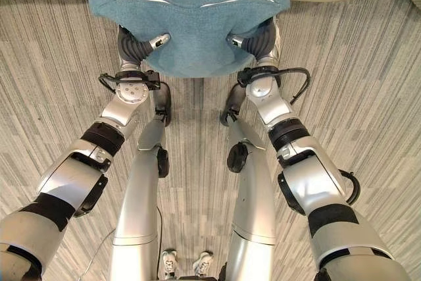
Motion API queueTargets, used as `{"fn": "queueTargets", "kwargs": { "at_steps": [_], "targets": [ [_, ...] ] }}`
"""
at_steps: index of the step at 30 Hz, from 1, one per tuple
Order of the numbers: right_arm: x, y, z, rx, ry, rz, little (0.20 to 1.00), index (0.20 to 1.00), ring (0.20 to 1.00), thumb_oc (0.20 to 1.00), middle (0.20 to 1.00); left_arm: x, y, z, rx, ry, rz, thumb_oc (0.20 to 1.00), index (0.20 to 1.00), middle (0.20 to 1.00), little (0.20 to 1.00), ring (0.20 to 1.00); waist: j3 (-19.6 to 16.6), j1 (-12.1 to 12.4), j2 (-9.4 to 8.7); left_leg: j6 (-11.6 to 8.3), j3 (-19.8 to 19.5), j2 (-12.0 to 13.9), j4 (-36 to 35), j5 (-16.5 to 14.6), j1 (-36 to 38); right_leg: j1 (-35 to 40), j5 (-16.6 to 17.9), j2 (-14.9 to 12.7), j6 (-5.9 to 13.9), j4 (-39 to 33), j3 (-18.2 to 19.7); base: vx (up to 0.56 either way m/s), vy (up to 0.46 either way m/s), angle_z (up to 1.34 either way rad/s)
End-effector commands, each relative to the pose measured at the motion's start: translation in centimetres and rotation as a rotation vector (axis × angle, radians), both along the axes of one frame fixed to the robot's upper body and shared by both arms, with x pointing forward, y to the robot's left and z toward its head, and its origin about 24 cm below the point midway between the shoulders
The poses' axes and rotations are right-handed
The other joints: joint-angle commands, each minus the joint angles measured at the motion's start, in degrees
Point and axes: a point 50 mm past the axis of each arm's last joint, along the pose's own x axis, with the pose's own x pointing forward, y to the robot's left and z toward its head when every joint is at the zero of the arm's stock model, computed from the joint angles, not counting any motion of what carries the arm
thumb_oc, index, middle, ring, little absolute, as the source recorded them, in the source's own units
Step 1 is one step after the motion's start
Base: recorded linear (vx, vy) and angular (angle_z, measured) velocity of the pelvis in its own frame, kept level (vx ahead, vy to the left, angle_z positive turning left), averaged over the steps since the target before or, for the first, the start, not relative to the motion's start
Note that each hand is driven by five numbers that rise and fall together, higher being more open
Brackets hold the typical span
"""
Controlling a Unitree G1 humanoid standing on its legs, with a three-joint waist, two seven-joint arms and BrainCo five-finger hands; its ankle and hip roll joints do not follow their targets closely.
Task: Pick up all the scattered cushions and arrange them neatly on the sofa.
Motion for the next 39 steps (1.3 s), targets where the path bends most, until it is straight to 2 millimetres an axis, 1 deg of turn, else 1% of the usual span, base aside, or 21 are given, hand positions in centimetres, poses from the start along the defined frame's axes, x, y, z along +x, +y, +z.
{"fn": "queueTargets", "kwargs": {
  "at_steps": [1,3,6,11,14,15,16,17,18,19,21,22,24,25,27,28,32,35,36,37,39],
  "targets": [
    [-2.0,7.2,3.4,0.044,-0.171,0.298,0.200,0.200,0.200,0.200,0.200,-1.2,-4.1,1.0,-0.076,-0.100,-0.193,0.200,0.200,0.200,0.200,0.200,-3.45,0.11,2.20,0.50,-1.83,0.95,-3.74,-0.23,0.50,1.02,-2.82,2.31,9.00,1.64,3.90,0.00,0.000,0.00],
    [-2.4,7.4,3.9,0.069,-0.207,0.316,0.200,0.200,0.200,0.200,0.200,-1.5,-3.9,1.7,-0.121,-0.141,-0.200,0.200,0.200,0.200,0.200,0.200,-4.59,-0.02,2.31,0.29,-1.88,1.08,-4.73,-0.09,1.33,1.81,-2.72,2.53,9.06,0.86,3.85,0.00,0.000,-0.02],
    [-2.7,6.4,3.5,0.082,-0.228,0.303,0.200,0.200,0.200,0.200,0.200,-2.2,-3.8,2.0,-0.172,-0.189,-0.220,0.200,0.200,0.200,0.200,0.200,-6.38,-0.03,2.44,-0.07,-1.87,1.43,-7.62,0.32,5.21,5.54,-2.81,2.83,9.06,-1.43,3.18,-0.04,-0.001,0.05],
    [-3.1,4.7,1.1,0.112,-0.198,0.289,0.200,0.200,0.200,0.200,0.200,-3.2,-3.6,0.8,-0.207,-0.199,-0.238,0.200,0.200,0.200,0.200,0.200,-7.73,0.14,2.74,-1.11,-2.06,1.65,-13.52,1.49,13.47,13.29,-3.03,3.41,8.94,-5.01,1.84,-0.04,-0.005,0.02],
    [-4.2,3.7,-2.5,0.146,-0.147,0.306,0.200,0.200,0.200,0.200,0.200,-4.7,-3.3,-1.6,-0.216,-0.185,-0.272,0.200,0.200,0.200,0.200,0.200,-8.73,0.59,3.08,-2.40,-2.67,1.60,-18.89,2.38,23.20,22.42,-3.20,3.27,8.66,-9.17,0.58,-0.02,-0.014,0.01],
    [-4.6,3.6,-3.3,0.148,-0.132,0.314,0.200,0.200,0.200,0.200,0.200,-5.1,-3.1,-2.3,-0.215,-0.178,-0.274,0.200,0.200,0.200,0.200,0.200,-8.72,0.80,3.14,-2.35,-2.66,1.45,-20.02,4.29,24.64,23.97,-1.27,3.06,7.95,-10.96,-0.16,-0.02,-0.022,-0.06],
    [-5.0,3.4,-4.3,0.163,-0.119,0.319,0.200,0.200,0.200,0.200,0.200,-5.5,-2.9,-2.9,-0.224,-0.173,-0.279,0.200,0.200,0.200,0.200,0.200,-9.05,1.00,3.23,-2.66,-2.90,1.45,-21.45,4.39,27.18,26.32,-1.30,2.94,7.93,-12.19,-0.53,0.04,-0.018,-0.03],
    [-5.3,3.5,-5.1,0.158,-0.099,0.328,0.200,0.200,0.200,0.200,0.200,-5.8,-2.9,-3.8,-0.219,-0.150,-0.282,0.200,0.200,0.200,0.200,0.200,-9.42,0.96,3.24,-2.82,-3.21,1.51,-21.95,2.77,30.00,29.04,-2.88,3.00,8.38,-12.66,-0.41,0.02,-0.021,0.06],
    [-5.9,3.5,-5.6,0.177,-0.098,0.344,0.200,0.200,0.200,0.200,0.200,-6.2,-2.8,-4.3,-0.217,-0.147,-0.290,0.200,0.200,0.200,0.200,0.200,-9.47,1.18,3.29,-2.82,-3.50,1.39,-22.96,4.50,31.61,30.67,-1.12,2.95,7.79,-14.26,-0.93,0.00,-0.006,0.11],
    [-6.7,3.5,-7.0,0.181,-0.070,0.360,0.200,0.200,0.200,0.200,0.200,-7.0,-2.7,-5.8,-0.226,-0.117,-0.299,0.200,0.200,0.200,0.200,0.200,-9.88,1.27,3.23,-2.89,-3.70,1.47,-24.21,4.33,36.26,35.32,-1.00,2.83,7.73,-16.39,-1.50,-0.08,0.015,0.06],
    [-7.4,3.5,-8.5,0.194,-0.035,0.373,0.200,0.200,0.200,0.200,0.200,-7.7,-2.5,-7.1,-0.219,-0.088,-0.303,0.200,0.200,0.200,0.200,0.200,-10.05,1.39,3.20,-2.98,-3.71,1.71,-25.12,4.10,40.97,40.31,-0.91,2.90,7.56,-18.44,-2.00,0.02,0.001,0.02],
    [-8.3,3.7,-9.7,0.212,-0.008,0.390,0.200,0.200,0.200,0.200,0.200,-8.5,-2.1,-8.4,-0.218,-0.062,-0.298,0.200,0.200,0.200,0.200,0.200,-9.95,1.54,3.10,-3.03,-3.52,1.97,-26.16,3.85,46.07,45.85,-0.71,3.08,7.50,-20.59,-2.45,0.04,-0.014,0.02],
    [-9.1,3.8,-10.9,0.224,0.023,0.404,0.200,0.200,0.200,0.200,0.200,-9.2,-2.0,-9.5,-0.239,-0.036,-0.303,0.200,0.200,0.200,0.200,0.200,-9.73,1.68,2.97,-3.09,-3.39,2.32,-27.30,3.42,51.41,51.82,-0.78,3.38,7.42,-22.93,-3.11,0.08,-0.026,-0.06],
    [-9.8,3.7,-11.9,0.236,0.052,0.408,0.200,0.200,0.200,0.200,0.200,-9.9,-1.6,-10.4,-0.260,-0.015,-0.297,0.200,0.200,0.200,0.200,0.200,-9.65,1.79,2.98,-3.15,-3.01,2.70,-28.13,3.15,56.08,57.03,-0.91,3.57,7.27,-24.48,-3.57,0.13,-0.033,-0.06],
    [-10.4,3.1,-12.7,0.241,0.072,0.394,0.200,0.200,0.200,0.200,0.200,-10.5,-1.2,-11.4,-0.265,0.016,-0.287,0.200,0.200,0.200,0.200,0.200,-9.79,1.76,2.94,-3.42,-2.50,3.03,-29.18,3.07,60.55,62.63,-1.18,4.13,7.27,-26.62,-4.48,0.11,-0.040,0.01],
    [-10.4,3.1,-12.7,0.241,0.073,0.394,0.200,0.200,0.200,0.200,0.200,-10.5,-1.2,-11.4,-0.265,0.016,-0.287,0.200,0.200,0.200,0.200,0.200,-9.61,1.75,2.97,-3.43,-2.53,3.06,-29.27,3.09,60.82,62.94,-1.15,4.17,7.27,-26.75,-4.53,0.12,-0.042,0.08],
    [-11.8,1.5,-14.3,0.239,0.113,0.347,0.200,0.200,0.200,0.200,0.200,-12.2,0.1,-13.8,-0.274,0.090,-0.257,0.200,0.200,0.200,0.200,0.200,-12.12,1.64,3.19,-4.47,-1.53,4.58,-33.29,3.33,71.86,76.14,-2.29,6.19,7.05,-31.93,-5.74,0.17,-0.056,0.19],
    [-12.3,0.8,-14.7,0.237,0.126,0.327,0.200,0.200,0.200,0.200,0.200,-12.9,0.5,-14.7,-0.278,0.122,-0.249,0.200,0.200,0.200,0.200,0.200,-13.39,1.86,2.79,-4.84,-1.16,4.34,-33.34,2.90,74.99,81.63,-2.55,7.44,6.84,-35.27,-6.37,0.14,-0.043,0.23],
    [-12.5,0.2,-14.8,0.254,0.129,0.319,0.200,0.200,0.200,0.200,0.200,-13.2,0.5,-15.1,-0.269,0.138,-0.258,0.200,0.200,0.200,0.200,0.200,-14.33,2.16,2.18,-5.09,-0.08,3.67,-31.61,2.69,75.17,85.18,-2.46,7.18,6.91,-37.59,-7.55,0.13,-0.029,0.11],
    [-12.5,0.1,-14.8,0.254,0.129,0.318,0.200,0.200,0.200,0.200,0.200,-13.3,0.5,-15.1,-0.268,0.139,-0.258,0.200,0.200,0.200,0.200,0.200,-14.25,2.12,2.18,-5.08,-0.14,3.63,-31.46,2.61,75.20,85.37,-2.42,7.18,6.93,-37.72,-7.63,0.13,-0.026,0.33],
    [-12.7,-0.2,-14.9,0.253,0.133,0.317,0.200,0.200,0.200,0.200,0.200,-13.5,0.5,-15.7,-0.258,0.163,-0.262,0.200,0.200,0.200,0.200,0.200,-15.17,2.22,2.08,-4.51,2.47,3.55,-30.98,1.78,76.66,87.48,-2.27,7.11,6.95,-38.58,-8.70,0.11,0.007,0.51]
  ]
}}
